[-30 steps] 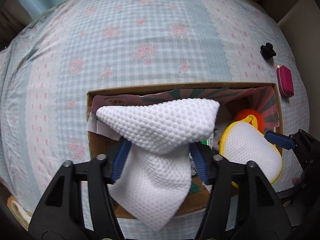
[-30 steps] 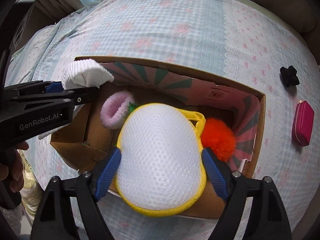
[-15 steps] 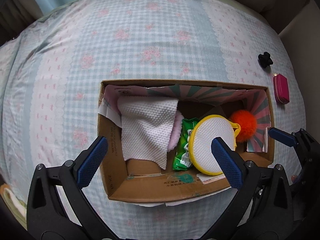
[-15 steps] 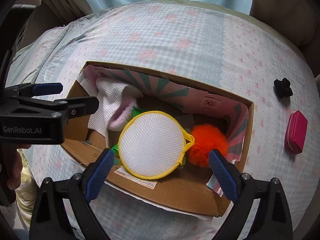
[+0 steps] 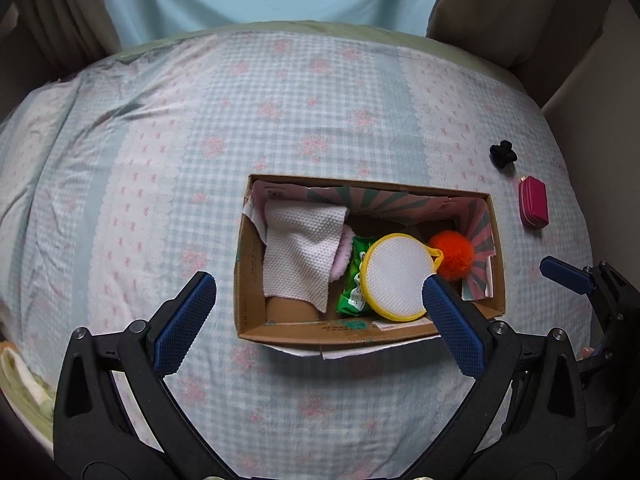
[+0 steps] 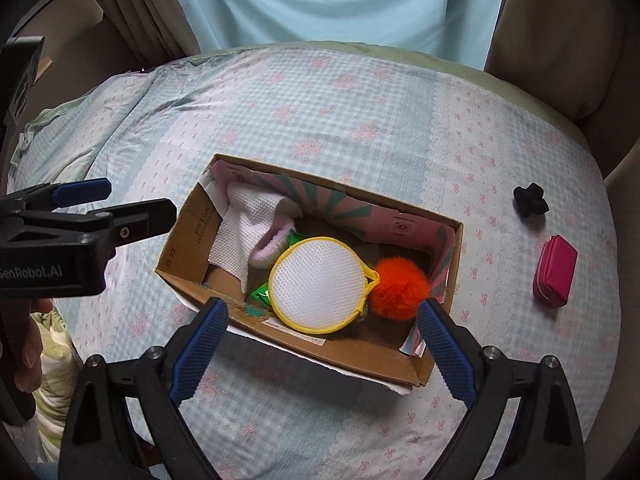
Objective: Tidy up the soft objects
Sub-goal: 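Lift both tools away from the box toward the scrunchie and pouch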
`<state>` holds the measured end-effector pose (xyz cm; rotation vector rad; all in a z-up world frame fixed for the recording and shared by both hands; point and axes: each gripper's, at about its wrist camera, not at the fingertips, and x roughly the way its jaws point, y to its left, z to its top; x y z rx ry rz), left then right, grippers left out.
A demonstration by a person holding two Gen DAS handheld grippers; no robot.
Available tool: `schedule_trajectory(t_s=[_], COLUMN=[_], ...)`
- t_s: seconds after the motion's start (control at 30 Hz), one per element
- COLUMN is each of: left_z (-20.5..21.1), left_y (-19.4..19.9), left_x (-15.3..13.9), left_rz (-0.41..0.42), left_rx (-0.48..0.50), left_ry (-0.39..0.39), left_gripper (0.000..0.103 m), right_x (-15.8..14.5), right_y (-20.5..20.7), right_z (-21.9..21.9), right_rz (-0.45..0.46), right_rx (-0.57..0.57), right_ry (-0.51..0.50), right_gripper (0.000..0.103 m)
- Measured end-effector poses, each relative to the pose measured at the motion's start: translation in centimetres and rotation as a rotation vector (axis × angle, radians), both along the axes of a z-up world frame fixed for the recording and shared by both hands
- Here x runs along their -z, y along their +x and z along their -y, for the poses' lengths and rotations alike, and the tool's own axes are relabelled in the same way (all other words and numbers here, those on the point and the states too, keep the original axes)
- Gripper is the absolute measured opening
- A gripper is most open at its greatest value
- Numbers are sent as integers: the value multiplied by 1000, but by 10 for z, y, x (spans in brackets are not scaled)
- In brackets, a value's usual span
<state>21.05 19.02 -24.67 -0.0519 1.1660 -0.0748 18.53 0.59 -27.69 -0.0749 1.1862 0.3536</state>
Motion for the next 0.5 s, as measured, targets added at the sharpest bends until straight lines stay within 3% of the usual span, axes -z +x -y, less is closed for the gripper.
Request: schedule_trajectory(t_s=[0.27, 0.5], left_z=[1, 14], left_y=[-59, -98], left_x=[-67, -125], left_rz=[138, 262], left_rx=[-45, -45], left_ry=[-15, 8], left_gripper=[103, 103], right_x=[-69, -142], right_y=[-38, -78], right_z=[20, 46], right_rz=[125, 291], right_rx=[80, 196], right_ry=[11, -23], right_gripper=[94, 94])
